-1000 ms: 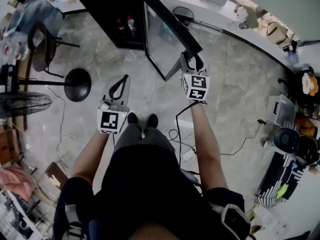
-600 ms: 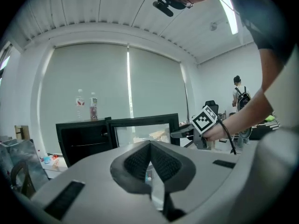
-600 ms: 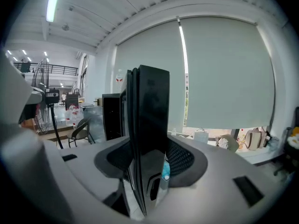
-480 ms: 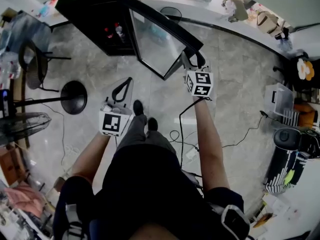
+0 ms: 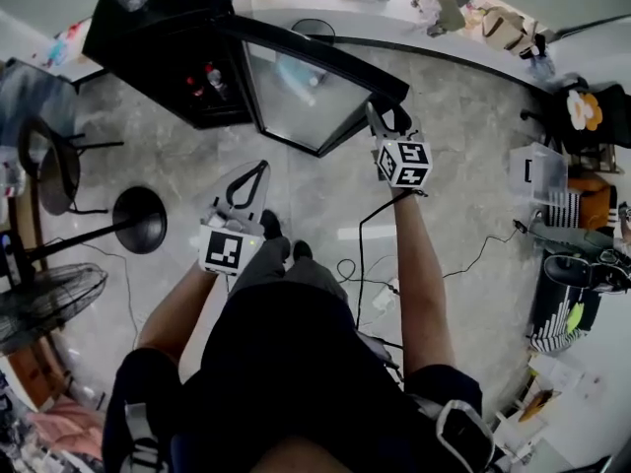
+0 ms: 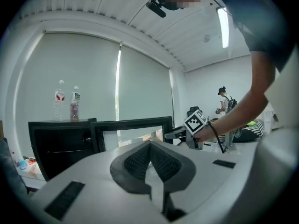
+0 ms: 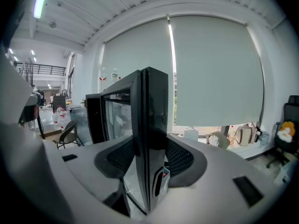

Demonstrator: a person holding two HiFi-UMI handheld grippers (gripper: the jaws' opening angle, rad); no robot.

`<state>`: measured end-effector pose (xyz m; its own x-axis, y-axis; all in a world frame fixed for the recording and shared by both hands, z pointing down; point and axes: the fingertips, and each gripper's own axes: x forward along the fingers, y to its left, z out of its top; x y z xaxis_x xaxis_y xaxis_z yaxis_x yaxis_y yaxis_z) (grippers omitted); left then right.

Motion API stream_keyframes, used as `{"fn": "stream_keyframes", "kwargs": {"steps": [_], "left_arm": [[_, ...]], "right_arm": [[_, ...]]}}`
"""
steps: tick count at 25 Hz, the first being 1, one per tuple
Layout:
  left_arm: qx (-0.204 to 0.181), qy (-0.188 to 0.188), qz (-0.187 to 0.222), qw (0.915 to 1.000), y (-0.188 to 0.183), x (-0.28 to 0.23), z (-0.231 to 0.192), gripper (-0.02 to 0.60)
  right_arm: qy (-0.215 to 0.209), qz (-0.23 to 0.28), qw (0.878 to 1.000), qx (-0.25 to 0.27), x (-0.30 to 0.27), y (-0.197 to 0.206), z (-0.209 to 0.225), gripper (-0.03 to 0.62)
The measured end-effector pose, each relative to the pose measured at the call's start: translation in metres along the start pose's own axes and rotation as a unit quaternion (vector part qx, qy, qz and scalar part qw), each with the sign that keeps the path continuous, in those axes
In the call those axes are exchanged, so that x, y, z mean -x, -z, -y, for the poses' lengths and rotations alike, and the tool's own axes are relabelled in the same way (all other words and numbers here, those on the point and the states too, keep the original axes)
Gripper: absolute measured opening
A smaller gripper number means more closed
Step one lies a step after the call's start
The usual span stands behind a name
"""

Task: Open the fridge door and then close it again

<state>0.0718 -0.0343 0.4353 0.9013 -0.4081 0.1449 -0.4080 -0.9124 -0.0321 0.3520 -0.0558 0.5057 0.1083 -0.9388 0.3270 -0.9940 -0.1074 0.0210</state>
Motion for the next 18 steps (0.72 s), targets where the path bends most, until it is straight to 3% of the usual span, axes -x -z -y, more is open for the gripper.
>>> {"fn": "stream_keyframes", "kwargs": {"steps": [9,18], "left_arm": [[-0.007,0.018,0.0,0.9998,-0.002,-0.023,-0.021,0.023],[-0.009,-0.003,-0.016,0.9998,-0.004,-0.052,-0.014,0.023]], "right_arm": [[0.015,-0.001,1.0,0.004,-0.026,-0.009,0.026,0.218],[0.011,0.005,1.0,0.004,-0.061,-0.023,0.068,0.216]]}}
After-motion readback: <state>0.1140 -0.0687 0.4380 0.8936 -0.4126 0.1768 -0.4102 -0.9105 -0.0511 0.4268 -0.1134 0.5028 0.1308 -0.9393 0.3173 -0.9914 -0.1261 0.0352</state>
